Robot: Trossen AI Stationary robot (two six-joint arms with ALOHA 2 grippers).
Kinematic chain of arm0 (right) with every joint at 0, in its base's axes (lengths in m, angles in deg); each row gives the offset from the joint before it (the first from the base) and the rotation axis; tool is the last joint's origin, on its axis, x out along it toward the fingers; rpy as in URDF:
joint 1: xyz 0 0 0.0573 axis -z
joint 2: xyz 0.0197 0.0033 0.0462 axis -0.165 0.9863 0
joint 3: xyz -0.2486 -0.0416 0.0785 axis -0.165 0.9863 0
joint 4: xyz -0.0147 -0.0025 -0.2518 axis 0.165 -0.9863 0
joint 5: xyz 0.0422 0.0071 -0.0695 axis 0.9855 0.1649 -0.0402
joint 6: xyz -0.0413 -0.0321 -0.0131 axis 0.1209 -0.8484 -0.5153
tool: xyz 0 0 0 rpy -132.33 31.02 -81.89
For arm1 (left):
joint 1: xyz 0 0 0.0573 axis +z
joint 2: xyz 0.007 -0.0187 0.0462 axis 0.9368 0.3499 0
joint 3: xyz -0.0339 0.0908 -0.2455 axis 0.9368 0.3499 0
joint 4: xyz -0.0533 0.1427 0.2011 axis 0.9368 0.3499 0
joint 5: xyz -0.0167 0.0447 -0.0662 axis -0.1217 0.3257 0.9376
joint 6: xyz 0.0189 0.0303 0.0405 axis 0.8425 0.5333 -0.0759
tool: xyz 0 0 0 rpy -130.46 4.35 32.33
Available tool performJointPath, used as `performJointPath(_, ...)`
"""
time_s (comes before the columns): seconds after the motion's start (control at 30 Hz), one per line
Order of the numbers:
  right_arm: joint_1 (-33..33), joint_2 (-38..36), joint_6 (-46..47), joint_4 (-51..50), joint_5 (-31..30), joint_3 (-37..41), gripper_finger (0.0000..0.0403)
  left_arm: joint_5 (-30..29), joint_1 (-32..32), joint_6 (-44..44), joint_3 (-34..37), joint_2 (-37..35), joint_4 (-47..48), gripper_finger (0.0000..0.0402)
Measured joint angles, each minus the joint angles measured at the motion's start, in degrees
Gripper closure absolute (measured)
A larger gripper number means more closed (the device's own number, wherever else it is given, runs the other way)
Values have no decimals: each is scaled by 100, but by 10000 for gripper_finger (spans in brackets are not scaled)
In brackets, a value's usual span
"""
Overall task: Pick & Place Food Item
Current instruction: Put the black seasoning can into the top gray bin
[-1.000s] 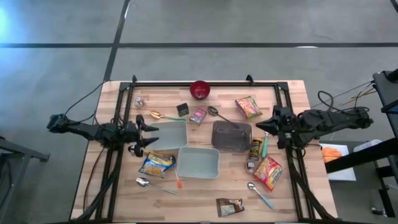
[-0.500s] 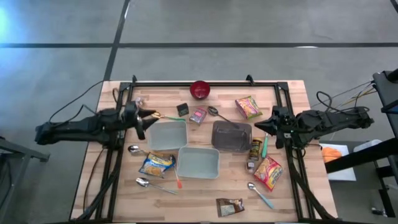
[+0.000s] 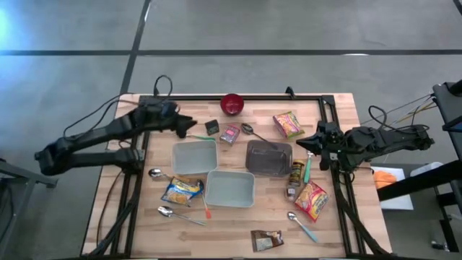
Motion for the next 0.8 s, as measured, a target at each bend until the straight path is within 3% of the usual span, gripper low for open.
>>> performJointPath(0.23, -2, 6, 2, 0, 61, 0, 394, 153, 310, -531, -483, 784, 9, 188)
performJointPath(0.37, -2, 44, 1, -1, 62, 2, 394, 447, 297, 63, -959, 1244, 104, 188)
performJointPath(0.6, -2, 107, 1, 1, 63, 4, 394, 439, 286, 1526, -2187, 2302, 1631, 184)
performJointPath(0.8, -2, 118, 2, 0, 75, 4, 394, 438, 233, 2417, -2727, 3115, 2039, 135)
